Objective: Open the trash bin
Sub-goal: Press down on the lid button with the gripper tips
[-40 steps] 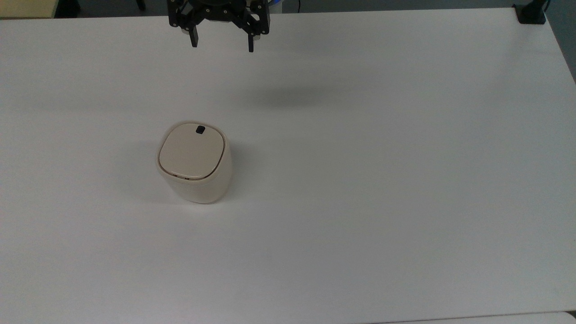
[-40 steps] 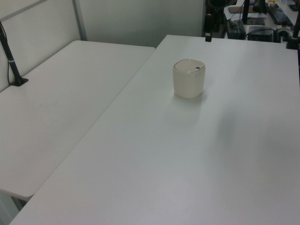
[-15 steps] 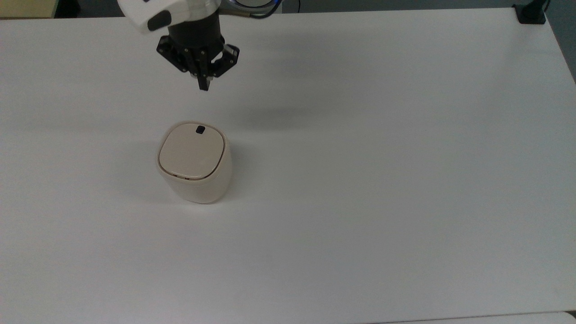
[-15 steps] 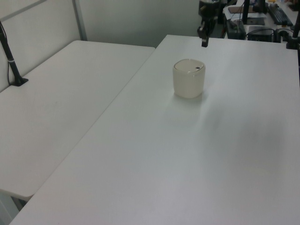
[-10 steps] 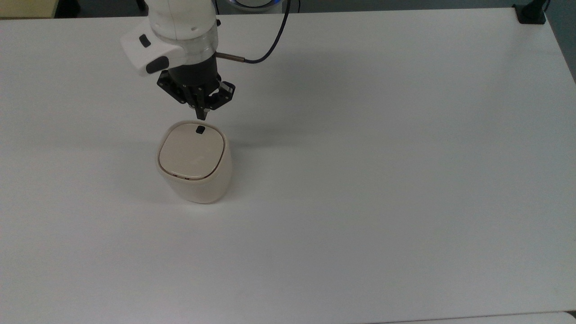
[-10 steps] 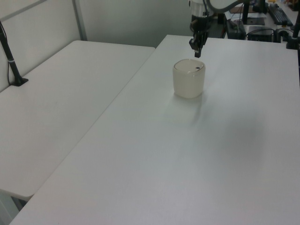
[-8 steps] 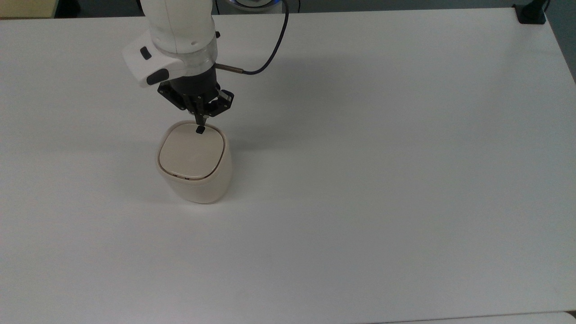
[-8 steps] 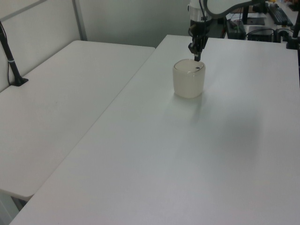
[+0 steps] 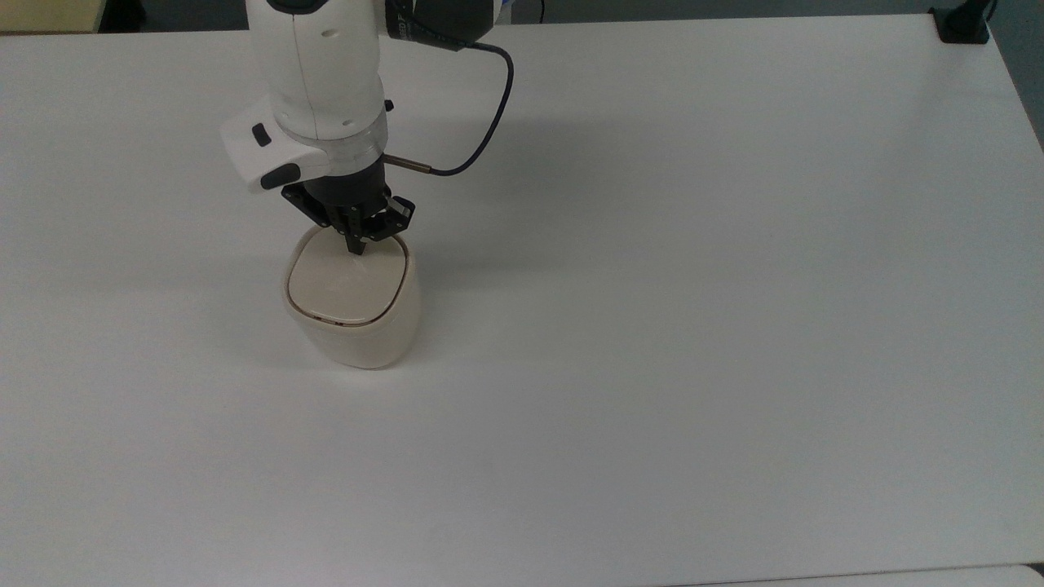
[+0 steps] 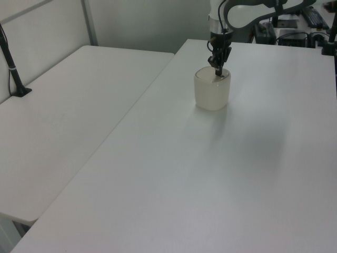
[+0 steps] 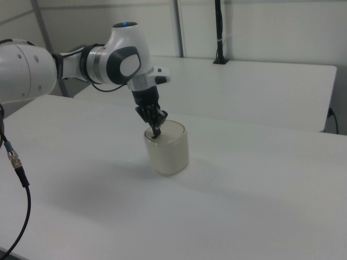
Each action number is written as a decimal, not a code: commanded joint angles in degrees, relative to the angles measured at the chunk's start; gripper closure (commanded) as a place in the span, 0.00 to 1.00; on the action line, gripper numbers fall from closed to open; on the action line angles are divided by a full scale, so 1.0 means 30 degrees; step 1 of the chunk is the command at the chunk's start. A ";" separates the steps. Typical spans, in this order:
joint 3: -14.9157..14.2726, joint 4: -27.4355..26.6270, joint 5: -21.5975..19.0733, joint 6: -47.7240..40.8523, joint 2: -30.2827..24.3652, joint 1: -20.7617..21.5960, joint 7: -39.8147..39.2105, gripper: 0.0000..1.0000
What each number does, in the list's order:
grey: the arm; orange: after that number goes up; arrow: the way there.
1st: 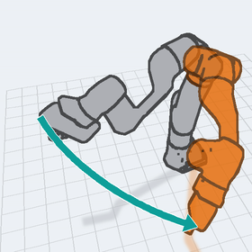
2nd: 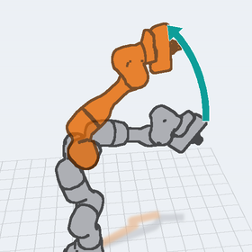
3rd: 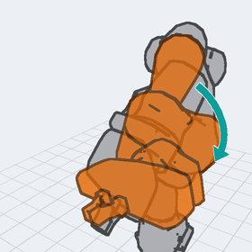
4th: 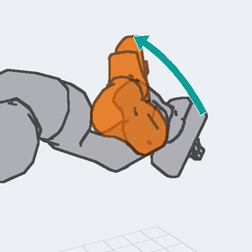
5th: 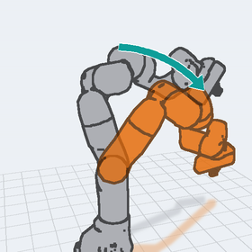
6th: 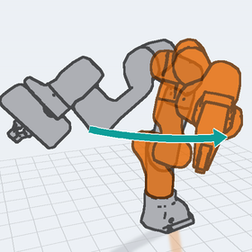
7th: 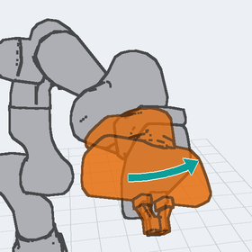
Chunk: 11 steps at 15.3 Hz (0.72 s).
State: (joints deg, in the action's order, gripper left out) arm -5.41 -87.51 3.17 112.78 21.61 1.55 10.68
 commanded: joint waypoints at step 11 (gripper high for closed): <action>0.0163 0.0137 0.0176 -0.1141 -0.1398 0.0244 0.0250 1.00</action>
State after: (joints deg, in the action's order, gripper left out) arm -5.39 -87.04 3.18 112.77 21.29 1.63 10.72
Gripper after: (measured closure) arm 0.991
